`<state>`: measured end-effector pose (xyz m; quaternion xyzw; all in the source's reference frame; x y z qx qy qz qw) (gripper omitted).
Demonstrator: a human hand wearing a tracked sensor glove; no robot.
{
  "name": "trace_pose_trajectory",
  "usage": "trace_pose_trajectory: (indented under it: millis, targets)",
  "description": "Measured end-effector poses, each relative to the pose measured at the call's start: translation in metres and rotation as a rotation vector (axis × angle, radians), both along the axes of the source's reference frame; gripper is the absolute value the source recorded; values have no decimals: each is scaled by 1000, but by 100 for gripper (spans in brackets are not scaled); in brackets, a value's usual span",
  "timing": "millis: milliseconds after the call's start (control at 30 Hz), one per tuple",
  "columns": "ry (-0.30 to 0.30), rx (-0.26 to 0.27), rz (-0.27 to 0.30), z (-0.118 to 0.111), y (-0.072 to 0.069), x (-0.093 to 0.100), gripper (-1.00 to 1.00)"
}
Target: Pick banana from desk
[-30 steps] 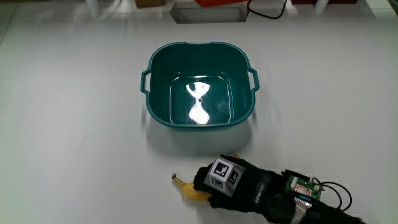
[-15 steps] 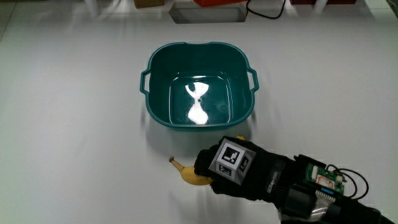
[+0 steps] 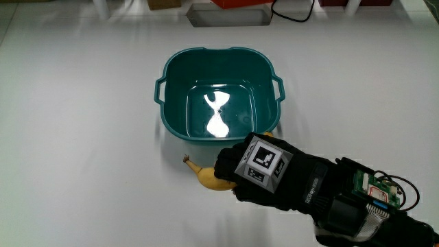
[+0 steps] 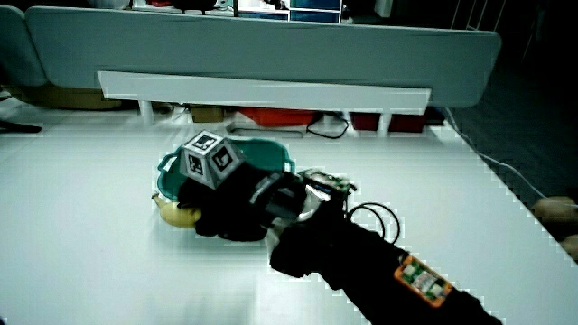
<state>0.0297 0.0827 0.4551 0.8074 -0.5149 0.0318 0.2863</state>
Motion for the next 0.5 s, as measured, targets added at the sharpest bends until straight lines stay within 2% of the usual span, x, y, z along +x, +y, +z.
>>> trace_pose_trajectory:
  millis: [300,500]
  targets:
    - [29,-23,8,13,3,-3,57]
    - [22,1,7,12,6,-3,73]
